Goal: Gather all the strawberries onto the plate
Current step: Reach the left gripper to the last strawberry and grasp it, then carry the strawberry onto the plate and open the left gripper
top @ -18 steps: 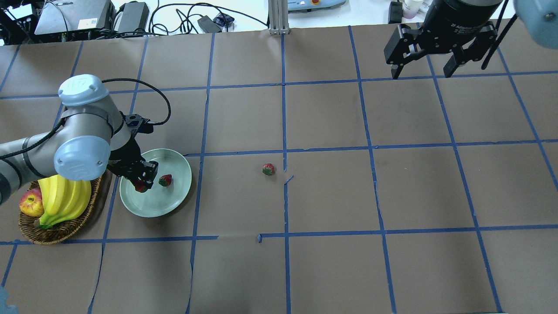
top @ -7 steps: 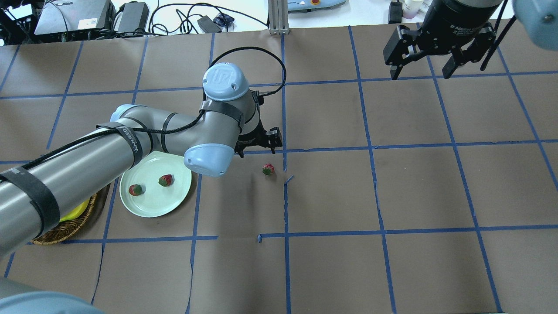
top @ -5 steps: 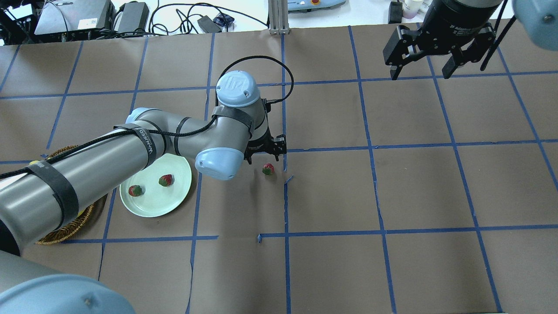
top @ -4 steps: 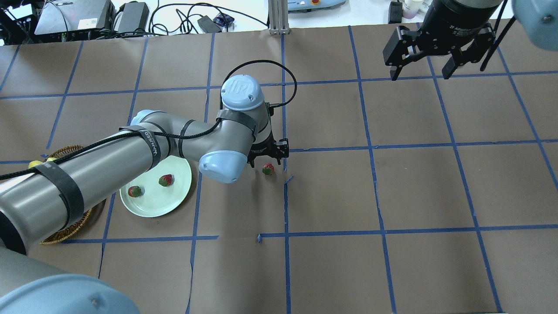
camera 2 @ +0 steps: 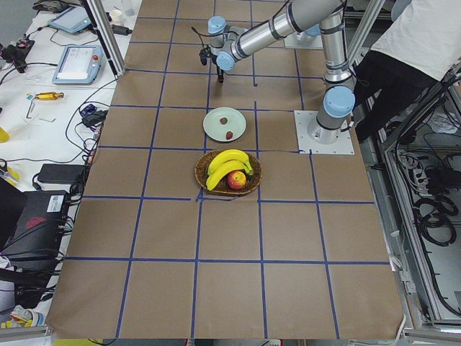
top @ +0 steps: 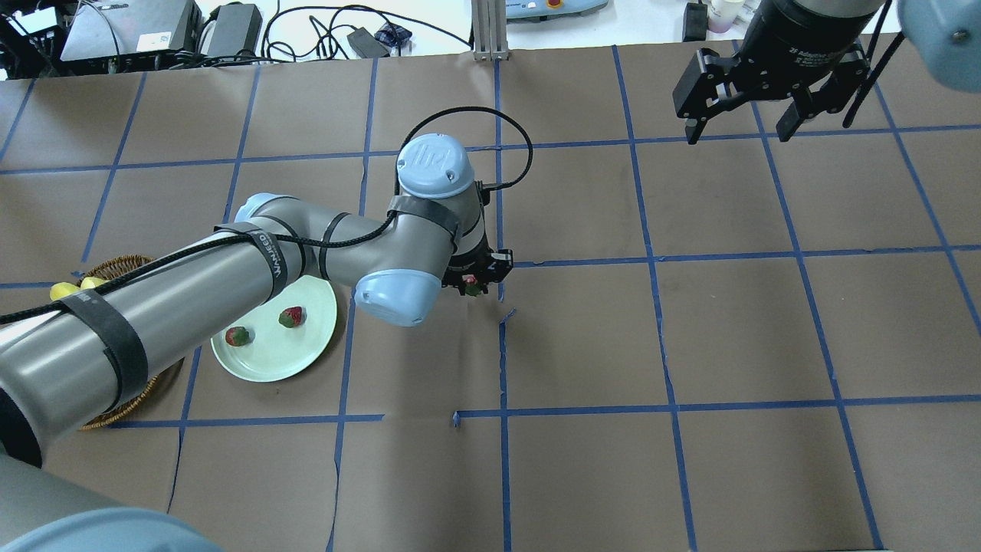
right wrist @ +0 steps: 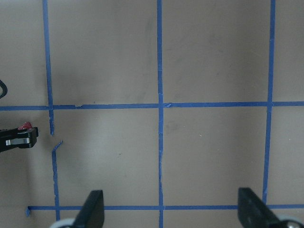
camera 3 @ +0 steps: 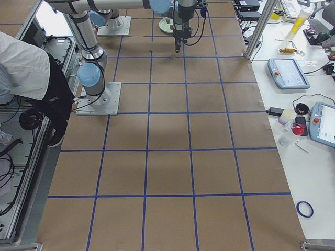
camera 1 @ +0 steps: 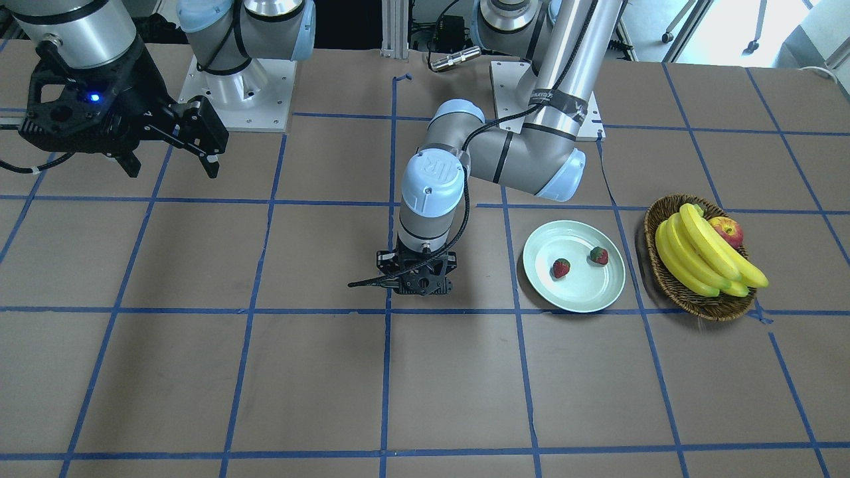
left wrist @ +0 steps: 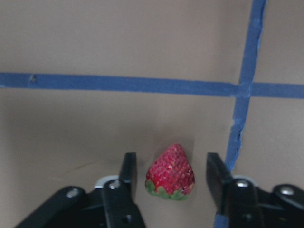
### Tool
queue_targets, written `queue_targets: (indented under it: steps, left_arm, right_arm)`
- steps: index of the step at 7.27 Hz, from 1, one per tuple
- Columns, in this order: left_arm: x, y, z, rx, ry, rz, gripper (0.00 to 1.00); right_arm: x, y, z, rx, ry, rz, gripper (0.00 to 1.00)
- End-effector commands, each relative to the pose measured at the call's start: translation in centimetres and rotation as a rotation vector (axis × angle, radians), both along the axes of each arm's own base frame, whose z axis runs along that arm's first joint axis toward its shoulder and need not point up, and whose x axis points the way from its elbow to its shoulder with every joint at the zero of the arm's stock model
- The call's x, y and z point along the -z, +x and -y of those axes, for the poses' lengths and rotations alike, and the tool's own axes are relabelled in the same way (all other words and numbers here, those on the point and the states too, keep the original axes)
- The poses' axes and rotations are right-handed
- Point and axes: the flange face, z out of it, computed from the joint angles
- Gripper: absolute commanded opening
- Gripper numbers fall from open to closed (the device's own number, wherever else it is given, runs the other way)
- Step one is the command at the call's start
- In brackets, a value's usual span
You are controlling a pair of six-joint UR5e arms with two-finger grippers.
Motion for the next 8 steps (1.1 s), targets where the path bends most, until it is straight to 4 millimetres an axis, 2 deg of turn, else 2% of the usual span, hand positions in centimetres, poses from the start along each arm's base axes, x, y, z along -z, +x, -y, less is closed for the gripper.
queue_targets:
  steps: [1,2,3,5,6,7,8]
  left_arm:
    - [-3.5,5.9,2.0,0.021,-0.017,0.063,0.0]
    - [-4.4,9.8,1.2,0.085,0.051,0.118,0.0]
    - [-4.8,14.9,1.1,0.1,0.085,0.153,0.05]
    - [-2.4,26.8,-0.2,0.187,0.157,0.113,0.05]
    - [-2.0,31.0,-1.1,0.2,0.166,0.099,0.06]
    - [-1.9,31.7,-1.5,0.177,0.168,0.094,0.09]
    - [-1.8,31.4,-1.6,0.126,0.164,0.09,0.51]
  right_arm:
    - [0.0,0.1,0.0,-0.001,0.0,0.0,1.0]
    - [0.0,0.1,0.0,-0.001,0.0,0.001,1.0]
    - [-0.3,0.1,0.0,-0.001,-0.008,0.001,1.0]
    - [-0.3,0.0,0.0,0.0,-0.007,-0.005,1.0]
    - [-0.2,0.0,0.0,0.001,-0.006,0.001,1.0]
    - [-0.3,0.0,0.1,0.001,-0.009,-0.005,1.0]
    - [-0.3,-0.1,0.1,0.001,-0.009,-0.007,1.0]
